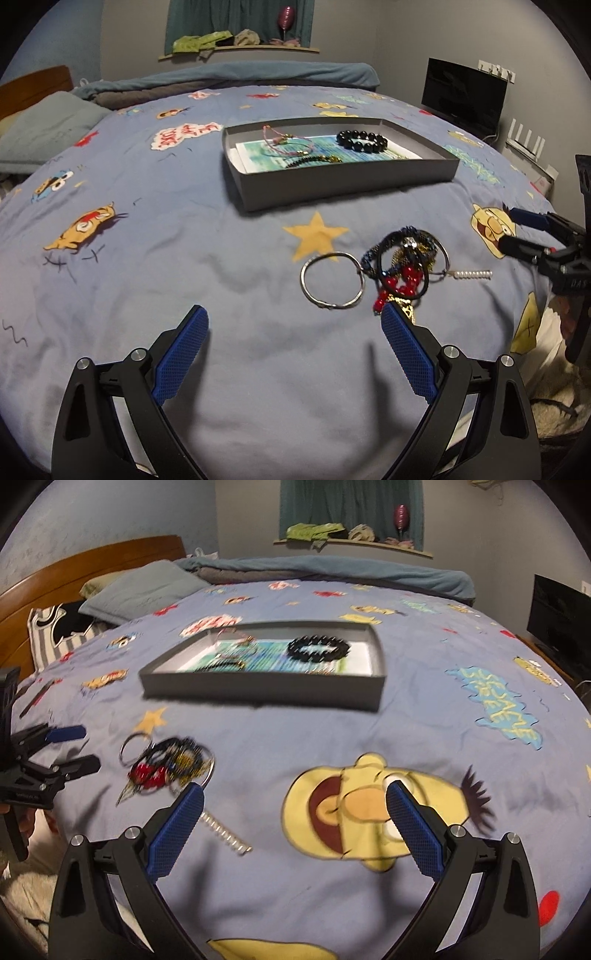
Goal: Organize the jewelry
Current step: 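Move both tools back toward the remaining jewelry, then grasp the silver bangle with the left tool while the right tool grasps the pearl hair pin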
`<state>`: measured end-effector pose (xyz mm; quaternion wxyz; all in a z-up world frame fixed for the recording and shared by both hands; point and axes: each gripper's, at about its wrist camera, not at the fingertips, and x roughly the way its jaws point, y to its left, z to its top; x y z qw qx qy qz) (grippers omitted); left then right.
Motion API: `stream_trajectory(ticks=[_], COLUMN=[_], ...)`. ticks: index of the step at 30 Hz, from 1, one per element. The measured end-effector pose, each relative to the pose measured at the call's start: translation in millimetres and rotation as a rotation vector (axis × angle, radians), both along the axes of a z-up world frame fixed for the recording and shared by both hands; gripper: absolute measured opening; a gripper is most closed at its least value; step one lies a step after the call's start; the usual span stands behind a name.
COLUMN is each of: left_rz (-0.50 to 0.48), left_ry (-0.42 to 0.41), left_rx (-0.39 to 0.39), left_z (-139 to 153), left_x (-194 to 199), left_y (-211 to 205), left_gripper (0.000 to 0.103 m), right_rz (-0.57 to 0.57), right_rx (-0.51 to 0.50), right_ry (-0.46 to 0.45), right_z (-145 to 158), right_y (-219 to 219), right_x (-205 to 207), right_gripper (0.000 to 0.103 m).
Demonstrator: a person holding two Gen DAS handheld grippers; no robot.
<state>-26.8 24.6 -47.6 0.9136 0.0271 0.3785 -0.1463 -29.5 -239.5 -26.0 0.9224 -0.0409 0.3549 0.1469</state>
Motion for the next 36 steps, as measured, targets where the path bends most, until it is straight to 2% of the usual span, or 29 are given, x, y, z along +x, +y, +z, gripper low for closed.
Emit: stream_trajectory(ticks=[7,14,19,24,27,34,36], left_rz=[0.008,-0.011,-0.028,-0.063,-0.067,-0.113,-0.123], left_ry=[0.006,-0.032,-0.058,-0.066,-0.073,-0.098,-0.097], left_rx=[-0.007,0.008,0.050,0.093,0.098,0.113,0.114], left_z=[-7,-9,-11,-16,-18,-17,-19], left_x=[1,6,11,14,17,23,25], left_y=[-2,-11,-18,-26,-28,-40,-42], left_gripper=[0.094,0.094,0.090,0.075,0.072,0.063,0.061], right_rz=[0.064,0.084,0.109,0.135,0.144,0.192,0.205], right_rx=[-0.032,-0.026,-0.045,-0.066,-0.067,-0.103,-0.120], right_ry=[0.006,0.020,0.008,0.014,0.015,0.013,0.017], right_z=[-14,-20,-21,-24,-25,-28,-31], right_y=[19,27,34,39,41,52,55], right_x=[-9,-9,-11,-11,-10,-8,-8], right_gripper=[0.098,0.098,0.096,0.077,0.070,0.043,0.040])
